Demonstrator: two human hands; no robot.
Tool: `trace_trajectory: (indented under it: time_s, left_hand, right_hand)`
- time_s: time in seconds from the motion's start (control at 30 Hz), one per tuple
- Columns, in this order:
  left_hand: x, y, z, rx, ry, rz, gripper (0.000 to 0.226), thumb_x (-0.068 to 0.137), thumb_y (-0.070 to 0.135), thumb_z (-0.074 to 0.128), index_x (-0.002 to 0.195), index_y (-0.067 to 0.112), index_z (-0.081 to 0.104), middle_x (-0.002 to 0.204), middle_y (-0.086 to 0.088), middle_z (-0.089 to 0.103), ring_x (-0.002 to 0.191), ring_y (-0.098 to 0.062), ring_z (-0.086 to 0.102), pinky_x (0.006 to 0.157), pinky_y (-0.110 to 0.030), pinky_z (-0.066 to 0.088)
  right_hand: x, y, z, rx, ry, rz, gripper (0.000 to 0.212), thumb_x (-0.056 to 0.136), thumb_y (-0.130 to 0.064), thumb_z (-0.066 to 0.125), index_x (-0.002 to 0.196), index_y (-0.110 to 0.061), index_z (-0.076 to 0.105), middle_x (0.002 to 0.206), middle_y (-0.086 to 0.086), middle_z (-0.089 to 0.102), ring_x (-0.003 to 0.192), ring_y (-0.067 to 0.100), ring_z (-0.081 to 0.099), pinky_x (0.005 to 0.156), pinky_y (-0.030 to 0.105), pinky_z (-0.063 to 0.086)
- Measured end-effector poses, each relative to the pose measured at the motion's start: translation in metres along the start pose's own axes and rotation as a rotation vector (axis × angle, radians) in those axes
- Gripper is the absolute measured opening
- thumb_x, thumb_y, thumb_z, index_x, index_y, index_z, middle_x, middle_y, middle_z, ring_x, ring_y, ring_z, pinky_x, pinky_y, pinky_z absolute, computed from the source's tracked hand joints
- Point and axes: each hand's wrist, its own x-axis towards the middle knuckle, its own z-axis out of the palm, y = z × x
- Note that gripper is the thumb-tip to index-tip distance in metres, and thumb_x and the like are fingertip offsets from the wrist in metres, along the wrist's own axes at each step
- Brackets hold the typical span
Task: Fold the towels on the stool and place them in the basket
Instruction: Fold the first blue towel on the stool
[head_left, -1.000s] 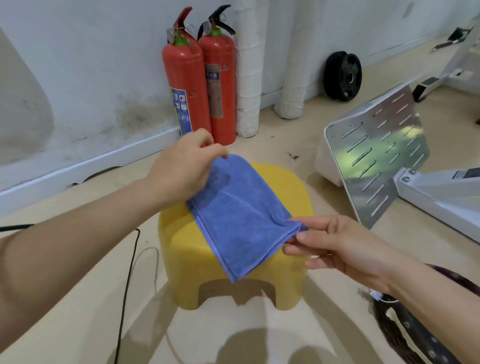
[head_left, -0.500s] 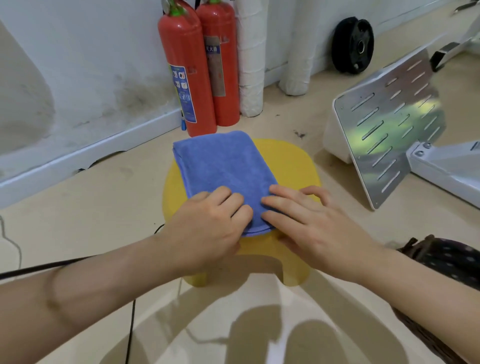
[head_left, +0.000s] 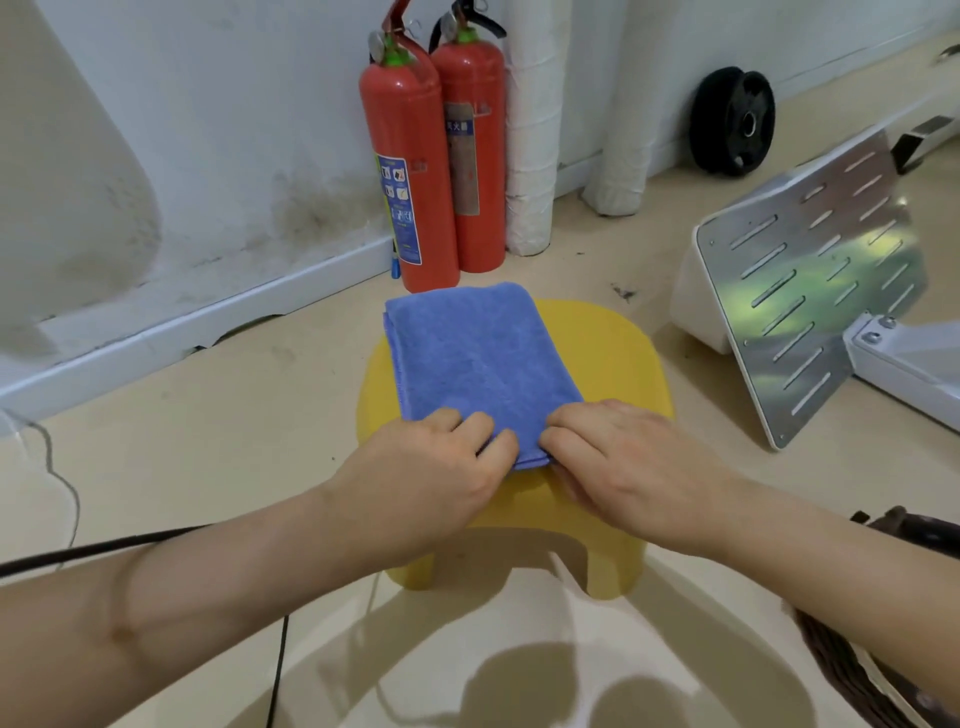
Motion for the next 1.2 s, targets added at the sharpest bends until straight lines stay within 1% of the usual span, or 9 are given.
trace_trajectory:
  time_s: [0.13, 0.23, 0.33, 0.5, 0.67, 0.9, 1.0, 1.1, 1.2]
  left_hand:
    - [-0.002, -0.014, -0.005, -0.35, -0.061, -0.061, 0.03, 0.082, 0.021, 0.031, 0.088, 0.017, 0.061, 0.074, 0.002, 0.059, 0.06, -0.021, 0.055, 0.048, -0.031, 0.043]
    - [0.006, -0.027, -0.016, -0.549, -0.212, -0.17, 0.033, 0.097, 0.038, 0.027, 0.087, 0.022, 0.055, 0.071, 0.006, 0.056, 0.065, -0.014, 0.049, 0.059, -0.027, 0.037]
    - [0.009, -0.04, -0.022, -0.848, -0.336, -0.26, 0.025, 0.098, 0.026, 0.046, 0.076, 0.017, 0.052, 0.06, 0.01, 0.047, 0.06, -0.008, 0.043, 0.058, -0.022, 0.033]
    - [0.007, -0.052, -0.026, -1.444, -0.568, -0.407, 0.02, 0.099, 0.023, 0.051, 0.092, 0.013, 0.066, 0.085, 0.008, 0.067, 0.08, -0.007, 0.061, 0.076, -0.025, 0.047]
    - [0.012, -0.071, -0.024, -1.701, -0.485, -0.591, 0.028, 0.083, 0.034, 0.061, 0.091, 0.008, 0.069, 0.091, -0.011, 0.059, 0.087, -0.027, 0.049, 0.072, -0.037, 0.039]
    - [0.034, -0.094, -0.017, -1.338, -0.296, -0.788, 0.024, 0.091, 0.026, 0.063, 0.081, 0.005, 0.067, 0.074, -0.003, 0.063, 0.067, -0.014, 0.056, 0.063, -0.026, 0.041]
    - [0.047, -0.101, -0.003, -1.146, -0.179, -0.862, 0.022, 0.087, 0.03, 0.066, 0.083, 0.009, 0.07, 0.08, -0.007, 0.071, 0.069, -0.015, 0.06, 0.066, -0.027, 0.045]
    - [0.057, -0.106, 0.008, -0.853, -0.202, -0.876, 0.017, 0.079, 0.037, 0.068, 0.081, 0.02, 0.07, 0.082, 0.003, 0.07, 0.079, -0.014, 0.064, 0.07, -0.029, 0.05]
    - [0.061, -0.108, 0.015, -0.675, -0.247, -0.832, 0.018, 0.077, 0.04, 0.068, 0.081, 0.022, 0.067, 0.079, 0.007, 0.066, 0.077, -0.013, 0.061, 0.06, -0.024, 0.044]
  right_hand:
    - [0.003, -0.003, -0.016, 0.079, -0.128, 0.008, 0.019, 0.09, -0.025, 0.041, 0.093, -0.014, 0.057, 0.087, 0.001, 0.06, 0.07, 0.024, 0.055, 0.06, 0.037, 0.046]
    - [0.012, 0.001, -0.03, 0.157, -0.211, 0.039, 0.02, 0.088, -0.032, 0.037, 0.091, -0.022, 0.055, 0.075, -0.004, 0.056, 0.065, 0.02, 0.051, 0.057, 0.033, 0.041]
    - [0.021, 0.008, -0.043, 0.387, -0.219, 0.136, 0.01, 0.088, -0.036, 0.044, 0.081, -0.03, 0.048, 0.065, -0.011, 0.048, 0.06, 0.009, 0.044, 0.057, 0.027, 0.033]
    - [0.023, 0.007, -0.037, 0.803, -0.078, 0.336, 0.006, 0.094, -0.025, 0.056, 0.091, -0.021, 0.06, 0.077, -0.007, 0.061, 0.067, 0.007, 0.052, 0.06, 0.017, 0.039]
    - [0.042, 0.011, -0.031, 0.975, 0.039, 0.486, 0.006, 0.094, -0.018, 0.057, 0.093, -0.014, 0.06, 0.082, -0.004, 0.064, 0.074, 0.006, 0.056, 0.067, 0.018, 0.044]
    - [0.085, 0.028, -0.02, 1.265, 0.002, 0.785, 0.012, 0.092, -0.027, 0.061, 0.088, -0.017, 0.065, 0.083, -0.004, 0.072, 0.072, 0.006, 0.067, 0.061, 0.018, 0.051]
    - [0.105, 0.039, -0.011, 1.002, -0.004, 0.824, 0.023, 0.094, -0.03, 0.056, 0.091, -0.008, 0.059, 0.089, 0.009, 0.069, 0.078, 0.02, 0.063, 0.07, 0.033, 0.05]
    - [0.122, 0.045, -0.002, 0.7, -0.04, 0.784, 0.022, 0.096, -0.029, 0.048, 0.081, -0.014, 0.044, 0.074, 0.0, 0.051, 0.069, 0.015, 0.046, 0.057, 0.026, 0.034]
    - [0.126, 0.041, 0.013, 0.564, -0.107, 0.756, 0.017, 0.098, -0.028, 0.044, 0.088, -0.014, 0.041, 0.081, 0.003, 0.054, 0.076, 0.023, 0.051, 0.064, 0.032, 0.037]
